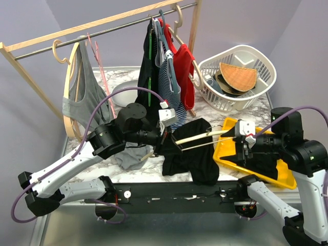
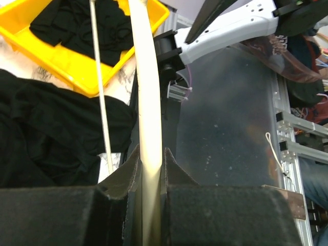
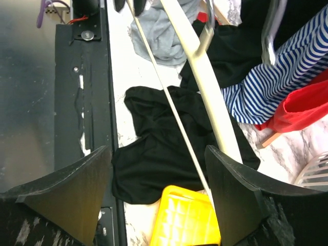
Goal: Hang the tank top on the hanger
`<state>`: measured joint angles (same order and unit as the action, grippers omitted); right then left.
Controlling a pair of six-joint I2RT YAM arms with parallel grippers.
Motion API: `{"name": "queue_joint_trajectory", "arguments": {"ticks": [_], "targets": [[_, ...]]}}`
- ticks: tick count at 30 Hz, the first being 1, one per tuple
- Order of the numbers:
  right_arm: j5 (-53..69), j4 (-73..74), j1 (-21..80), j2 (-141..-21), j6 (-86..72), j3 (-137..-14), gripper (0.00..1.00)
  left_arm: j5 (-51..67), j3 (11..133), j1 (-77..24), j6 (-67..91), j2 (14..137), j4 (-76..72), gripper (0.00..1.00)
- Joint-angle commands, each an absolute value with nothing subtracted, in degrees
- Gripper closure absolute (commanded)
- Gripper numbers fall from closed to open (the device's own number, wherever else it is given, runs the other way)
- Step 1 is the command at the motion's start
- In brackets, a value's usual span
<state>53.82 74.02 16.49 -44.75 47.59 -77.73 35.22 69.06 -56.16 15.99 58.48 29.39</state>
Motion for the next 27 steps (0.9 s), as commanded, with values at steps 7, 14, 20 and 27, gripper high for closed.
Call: {"name": "queue_joint_trajectory", "arguments": {"ticks": [7, 14, 20, 27], "targets": [[54.4, 74.9, 16.3, -42.6, 48.0, -79.5, 0.17, 33.8, 67.0, -57.3, 13.6, 59.7, 29.5, 1.00], [56.2, 68.6, 16.2, -44.0, 46.9, -71.3, 0.18, 38.8, 65.8, -58.7, 13.9, 59.9, 27.4, 1.00], [62.7, 68.8, 16.3, -46.6, 50.2, -66.3, 0.28, 38.9, 64.4, -59.1, 14.5, 60.0, 25.5, 1.00], [63.4, 71.6, 16.3, -45.4, 51.6, -65.0, 0.99, 34.2, 63.4, -59.1, 15.2, 59.9, 23.8, 1.00]]}}
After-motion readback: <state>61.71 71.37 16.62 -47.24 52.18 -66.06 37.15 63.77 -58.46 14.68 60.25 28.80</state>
